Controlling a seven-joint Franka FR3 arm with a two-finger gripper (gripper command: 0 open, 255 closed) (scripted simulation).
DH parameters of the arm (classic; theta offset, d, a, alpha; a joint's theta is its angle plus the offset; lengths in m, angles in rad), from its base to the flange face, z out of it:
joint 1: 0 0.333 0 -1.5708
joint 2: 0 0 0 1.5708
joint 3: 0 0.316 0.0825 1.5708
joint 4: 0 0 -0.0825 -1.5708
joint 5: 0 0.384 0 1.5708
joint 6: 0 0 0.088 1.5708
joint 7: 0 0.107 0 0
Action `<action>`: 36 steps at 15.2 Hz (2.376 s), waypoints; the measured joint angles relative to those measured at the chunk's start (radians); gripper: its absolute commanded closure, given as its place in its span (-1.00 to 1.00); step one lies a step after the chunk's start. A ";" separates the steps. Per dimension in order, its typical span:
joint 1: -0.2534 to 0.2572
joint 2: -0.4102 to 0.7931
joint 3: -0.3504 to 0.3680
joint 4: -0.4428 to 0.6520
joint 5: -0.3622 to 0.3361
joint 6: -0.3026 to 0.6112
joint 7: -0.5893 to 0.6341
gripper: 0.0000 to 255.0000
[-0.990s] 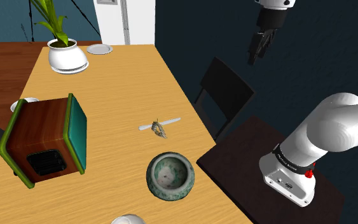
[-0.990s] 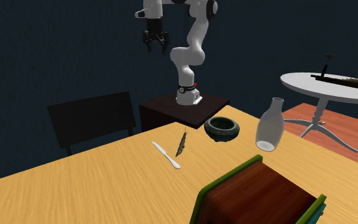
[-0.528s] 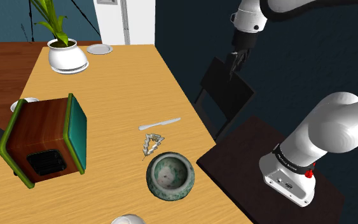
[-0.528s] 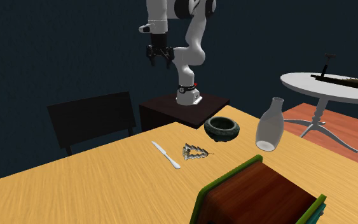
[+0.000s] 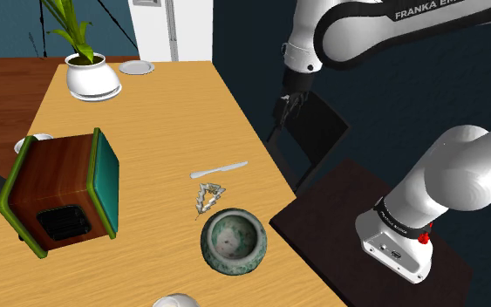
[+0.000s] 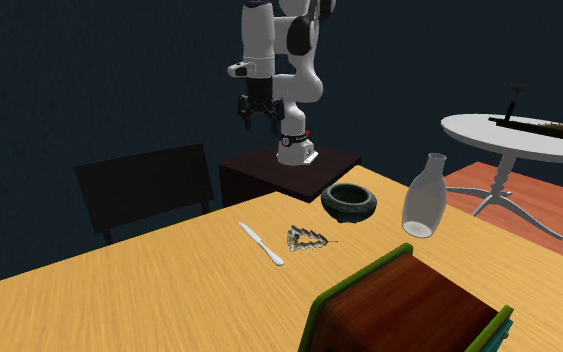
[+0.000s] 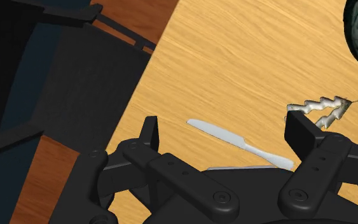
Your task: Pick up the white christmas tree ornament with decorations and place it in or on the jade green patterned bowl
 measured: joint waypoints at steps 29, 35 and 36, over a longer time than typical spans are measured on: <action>0.112 0.745 0.119 0.280 -0.352 0.519 0.403 -1.00; 0.113 0.746 0.119 0.280 -0.353 0.520 0.403 1.00; 0.113 0.746 0.119 0.280 -0.353 0.520 0.403 1.00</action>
